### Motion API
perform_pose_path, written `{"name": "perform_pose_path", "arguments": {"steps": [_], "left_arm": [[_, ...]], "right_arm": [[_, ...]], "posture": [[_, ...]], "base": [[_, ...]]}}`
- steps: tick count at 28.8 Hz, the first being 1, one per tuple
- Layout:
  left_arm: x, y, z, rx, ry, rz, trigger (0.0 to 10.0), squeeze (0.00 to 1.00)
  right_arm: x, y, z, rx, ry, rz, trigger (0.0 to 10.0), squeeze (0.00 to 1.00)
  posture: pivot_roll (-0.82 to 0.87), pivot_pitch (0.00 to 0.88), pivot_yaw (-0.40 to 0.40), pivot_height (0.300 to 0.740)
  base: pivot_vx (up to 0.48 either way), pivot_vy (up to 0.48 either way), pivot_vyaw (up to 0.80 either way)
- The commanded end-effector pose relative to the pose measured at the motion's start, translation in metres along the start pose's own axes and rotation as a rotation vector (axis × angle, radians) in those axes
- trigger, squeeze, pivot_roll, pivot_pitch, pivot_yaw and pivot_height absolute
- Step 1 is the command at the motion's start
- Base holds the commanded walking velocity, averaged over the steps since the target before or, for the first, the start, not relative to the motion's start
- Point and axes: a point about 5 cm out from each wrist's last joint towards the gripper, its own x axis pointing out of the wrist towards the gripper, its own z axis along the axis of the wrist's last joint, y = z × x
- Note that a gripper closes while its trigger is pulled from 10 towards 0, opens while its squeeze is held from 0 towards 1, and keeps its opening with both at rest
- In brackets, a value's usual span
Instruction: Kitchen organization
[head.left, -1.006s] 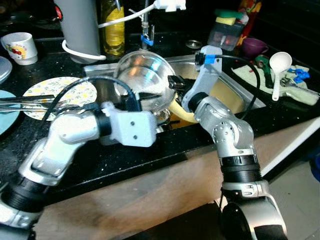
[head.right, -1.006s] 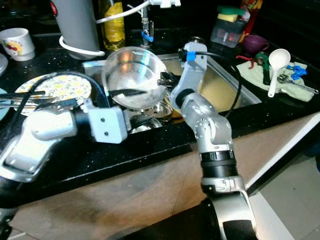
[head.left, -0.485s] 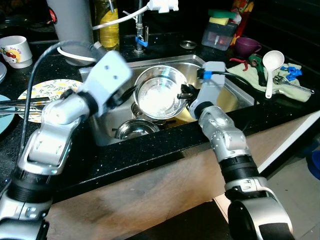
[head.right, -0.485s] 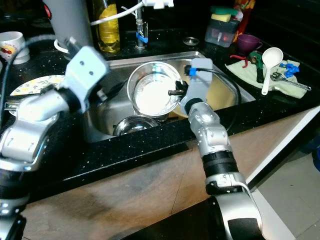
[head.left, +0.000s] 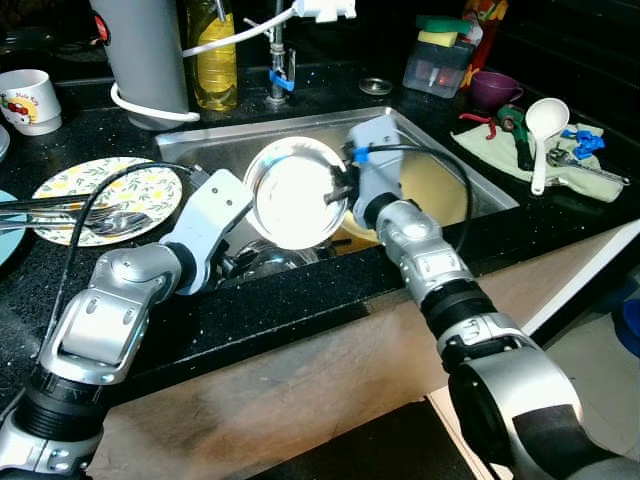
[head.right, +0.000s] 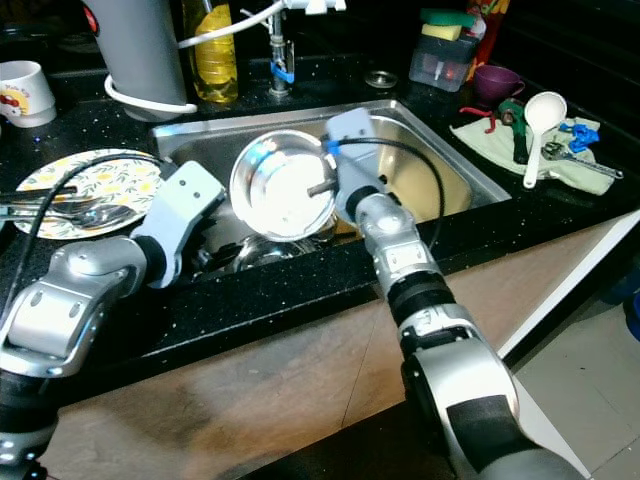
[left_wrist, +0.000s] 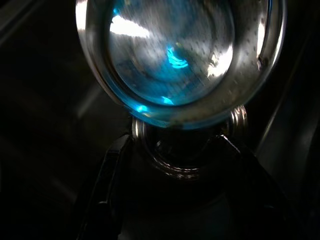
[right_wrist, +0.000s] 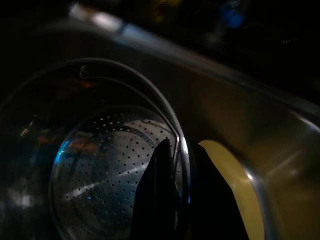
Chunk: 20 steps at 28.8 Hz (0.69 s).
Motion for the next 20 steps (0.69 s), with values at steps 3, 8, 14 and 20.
{"name": "perform_pose_path", "arguments": {"steps": [3, 8, 14, 20], "left_arm": [[-0.005, 0.005, 0.003, 0.029, 0.009, 0.03, 10.0, 0.0], [-0.005, 0.001, -0.002, 0.069, 0.044, 0.01, 10.0, 0.0], [-0.005, 0.002, -0.007, 0.114, 0.089, 0.032, 10.0, 0.0], [-0.005, 0.003, -0.009, 0.113, 0.106, 0.041, 10.0, 0.0]], "right_arm": [[0.002, 0.001, 0.002, -0.127, 0.042, 0.085, 10.0, 0.0], [0.004, 0.009, -0.001, -0.214, 0.063, 0.144, 10.0, 0.0], [0.006, 0.02, -0.003, -0.246, 0.085, 0.225, 10.0, 0.0], [0.006, 0.026, -0.005, -0.253, 0.104, 0.269, 10.0, 0.44]], "posture": [[0.03, 0.197, -0.063, 0.74], [0.03, 0.202, -0.061, 0.74], [0.03, 0.209, -0.06, 0.74], [0.03, 0.213, -0.062, 0.74]], "base": [[0.0, 0.0, 0.0], [0.0, 0.0, 0.0], [0.0, 0.0, 0.0], [0.0, 0.0, 0.0]]}}
